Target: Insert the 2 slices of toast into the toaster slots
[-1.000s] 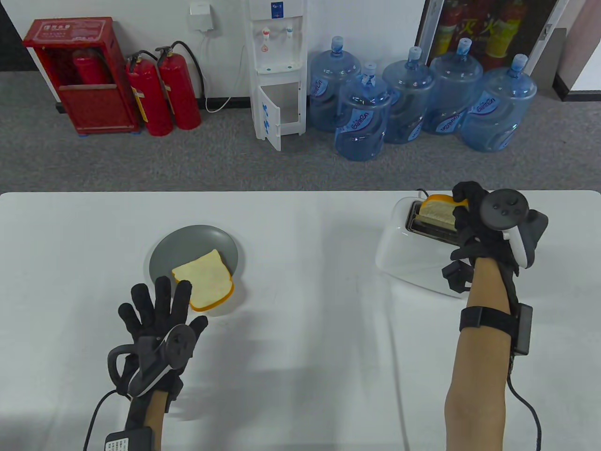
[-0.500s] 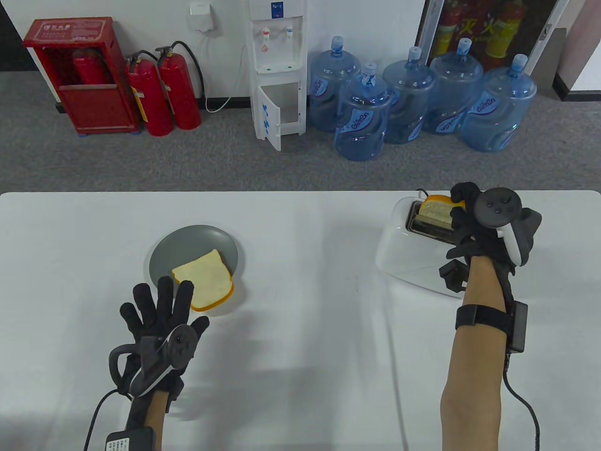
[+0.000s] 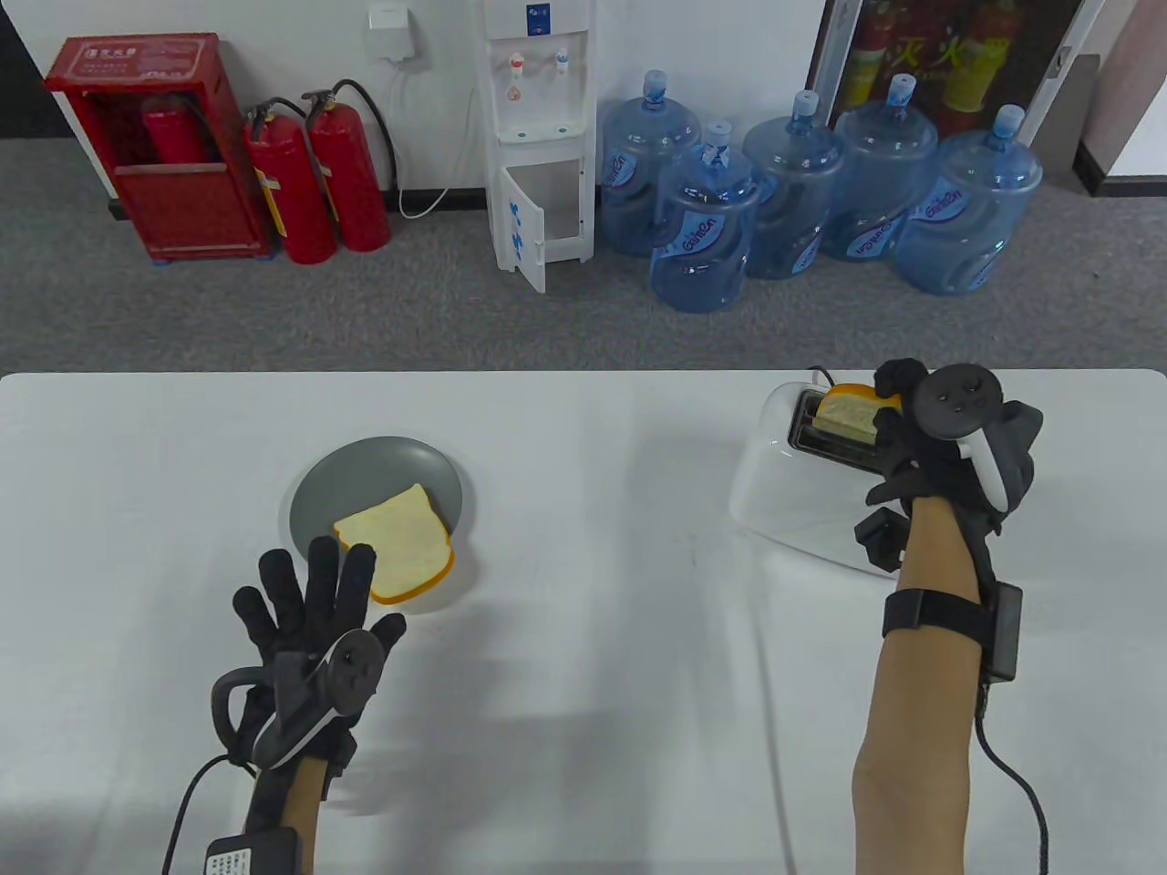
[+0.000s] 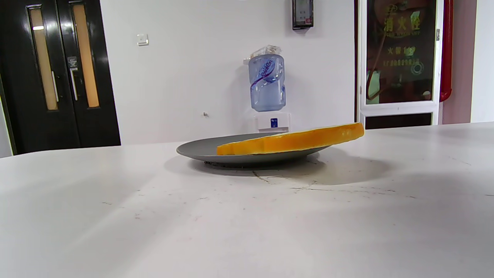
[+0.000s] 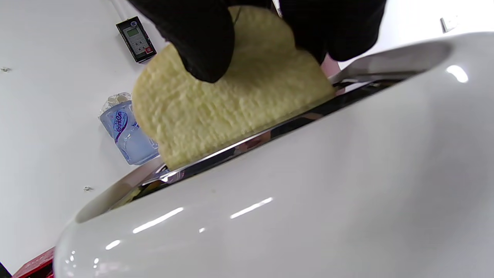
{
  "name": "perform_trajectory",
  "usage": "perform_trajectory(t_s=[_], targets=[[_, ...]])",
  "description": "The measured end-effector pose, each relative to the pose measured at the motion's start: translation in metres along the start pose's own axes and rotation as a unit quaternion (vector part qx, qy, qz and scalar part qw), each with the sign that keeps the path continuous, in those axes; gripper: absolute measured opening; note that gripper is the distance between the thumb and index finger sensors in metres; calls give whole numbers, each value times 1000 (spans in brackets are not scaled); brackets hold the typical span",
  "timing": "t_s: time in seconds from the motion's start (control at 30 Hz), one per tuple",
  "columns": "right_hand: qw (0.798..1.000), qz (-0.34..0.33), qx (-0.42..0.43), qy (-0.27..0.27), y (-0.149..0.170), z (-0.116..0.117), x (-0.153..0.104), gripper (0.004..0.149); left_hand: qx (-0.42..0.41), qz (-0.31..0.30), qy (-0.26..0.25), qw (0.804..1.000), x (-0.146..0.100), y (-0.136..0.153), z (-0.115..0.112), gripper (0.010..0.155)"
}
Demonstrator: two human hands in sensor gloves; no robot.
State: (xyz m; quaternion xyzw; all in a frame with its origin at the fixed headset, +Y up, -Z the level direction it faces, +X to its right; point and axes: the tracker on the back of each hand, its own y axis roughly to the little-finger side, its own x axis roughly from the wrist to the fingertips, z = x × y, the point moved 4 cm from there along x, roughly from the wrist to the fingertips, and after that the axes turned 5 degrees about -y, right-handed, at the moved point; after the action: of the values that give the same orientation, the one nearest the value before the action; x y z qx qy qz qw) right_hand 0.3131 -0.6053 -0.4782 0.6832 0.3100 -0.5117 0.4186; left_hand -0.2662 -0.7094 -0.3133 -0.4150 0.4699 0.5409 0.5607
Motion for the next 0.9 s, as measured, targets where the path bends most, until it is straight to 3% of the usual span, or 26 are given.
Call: perform_trajectory(t_s=[0.2, 0.63, 0.83, 0.9], targets=[[999, 6, -52, 1, -5, 4, -1, 51, 2, 0, -1, 1000, 0, 0, 0, 74], [999, -10, -38, -9, -9, -5, -9, 49, 3, -6, 2, 1000, 0, -5, 0, 74], [998, -10, -32, -46, -13, -12, -19, 54, 4, -14, 1, 1000, -1, -10, 1, 73], [999, -16, -34, -32, -15, -19, -24, 56, 3, -16, -1, 1000, -1, -11, 2, 74]])
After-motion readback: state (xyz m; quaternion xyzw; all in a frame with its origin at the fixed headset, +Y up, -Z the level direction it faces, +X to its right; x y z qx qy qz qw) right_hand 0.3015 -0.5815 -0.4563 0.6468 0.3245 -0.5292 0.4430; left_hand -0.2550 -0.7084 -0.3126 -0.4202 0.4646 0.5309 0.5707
